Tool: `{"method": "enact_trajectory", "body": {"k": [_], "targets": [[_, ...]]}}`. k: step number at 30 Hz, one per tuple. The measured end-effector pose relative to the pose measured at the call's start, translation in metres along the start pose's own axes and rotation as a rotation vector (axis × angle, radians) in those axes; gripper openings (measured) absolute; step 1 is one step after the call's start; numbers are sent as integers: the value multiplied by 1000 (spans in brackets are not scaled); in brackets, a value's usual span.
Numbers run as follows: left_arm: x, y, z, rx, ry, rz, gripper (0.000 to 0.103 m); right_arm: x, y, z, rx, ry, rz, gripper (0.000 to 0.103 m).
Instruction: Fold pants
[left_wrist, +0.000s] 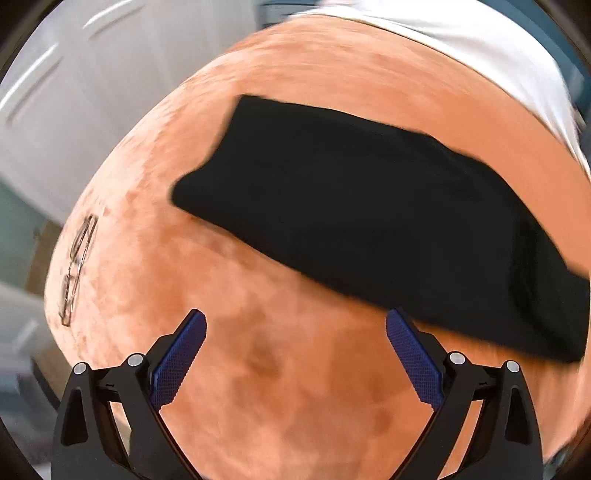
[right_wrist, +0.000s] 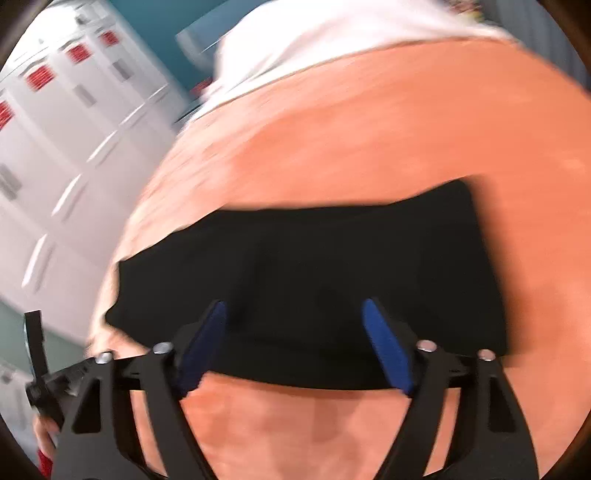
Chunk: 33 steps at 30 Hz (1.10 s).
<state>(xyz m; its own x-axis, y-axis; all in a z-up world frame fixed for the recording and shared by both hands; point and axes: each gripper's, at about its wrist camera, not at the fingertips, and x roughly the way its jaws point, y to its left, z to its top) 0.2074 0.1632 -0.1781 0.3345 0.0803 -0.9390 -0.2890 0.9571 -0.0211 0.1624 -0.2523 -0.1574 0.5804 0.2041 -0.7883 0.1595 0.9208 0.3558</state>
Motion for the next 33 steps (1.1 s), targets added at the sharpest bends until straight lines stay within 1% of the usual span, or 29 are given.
{"method": "enact_trajectory", "body": {"k": [1,2,4,5,6,7,8,9,10,11,12,13,14,15,16,17,18,19,20,21,22,24,26,27,28,29,30,32,33], "targets": [[11,13,9,-47,9,-12,96,-3,-22,3,22,25,-49,77],[16,18,14,-72,19,-11,96,-3,-36,3,49,36,-74,77],[38,37,27,-146,45,-17,96,-2,-62,1,116,48,-67,77],[42,39,29,-160,51,-11,96,4,-74,0,159,61,-71,77],[49,42,33,-177,58,-12,96,12,-75,-2,180,76,-70,77],[57,44,36,-192,69,-32,96,17,-83,-5,192,96,-57,77],[64,46,39,-212,85,-39,96,30,-83,-7,204,116,-50,77],[72,47,41,-246,96,-47,98,39,-84,-9,213,131,-44,79],[77,48,42,-267,85,-38,98,46,-80,-11,215,136,-53,79],[78,45,43,-277,66,-17,98,46,-75,-17,201,119,-88,79],[80,40,44,-280,43,18,98,49,-67,-21,186,100,-102,79],[82,32,45,-273,32,61,98,50,-65,-23,171,86,-109,70],[82,27,45,-265,23,87,98,51,-62,-26,165,83,-109,53],[81,20,46,-255,11,101,98,49,-62,-28,182,78,-80,46],[79,17,47,-250,8,92,95,48,-66,-27,202,76,-59,34],[76,15,48,-249,8,70,81,45,-69,-26,223,73,-43,29],[70,13,48,-247,-4,35,55,43,-69,-23,241,68,-28,26],[64,10,48,-240,-9,18,38,38,-70,-22,260,63,-9,23],[58,8,49,-236,-11,17,15,27,-74,-20,284,50,15,20],[53,8,49,-244,-4,-7,14,20,-73,-17,294,38,25,19],[45,10,49,-260,-6,-15,14,10,-75,-14,298,27,28,17],[27,17,47,-285,-8,-60,14,-15,-87,-8,301,1,23,16],[12,20,43,-281,-5,-93,14,-37,-105,-9,325,10,64,16],[2,18,38,-262,2,-106,14,-45,-109,-11,323,18,73,16],[-5,18,34,-244,10,-111,14,-54,-111,-12,300,22,53,16],[-12,16,28,-223,19,-115,14,-68,-113,-15,259,20,16,16],[-19,13,20,-196,35,-126,14,-79,-118,-19,253,21,8,16],[-27,8,5,-162,68,-160,14,-104,-136,-32,285,36,7,16],[-32,3,-7,-136,88,-174,14,-112,-144,-39,290,40,-9,16]]}}
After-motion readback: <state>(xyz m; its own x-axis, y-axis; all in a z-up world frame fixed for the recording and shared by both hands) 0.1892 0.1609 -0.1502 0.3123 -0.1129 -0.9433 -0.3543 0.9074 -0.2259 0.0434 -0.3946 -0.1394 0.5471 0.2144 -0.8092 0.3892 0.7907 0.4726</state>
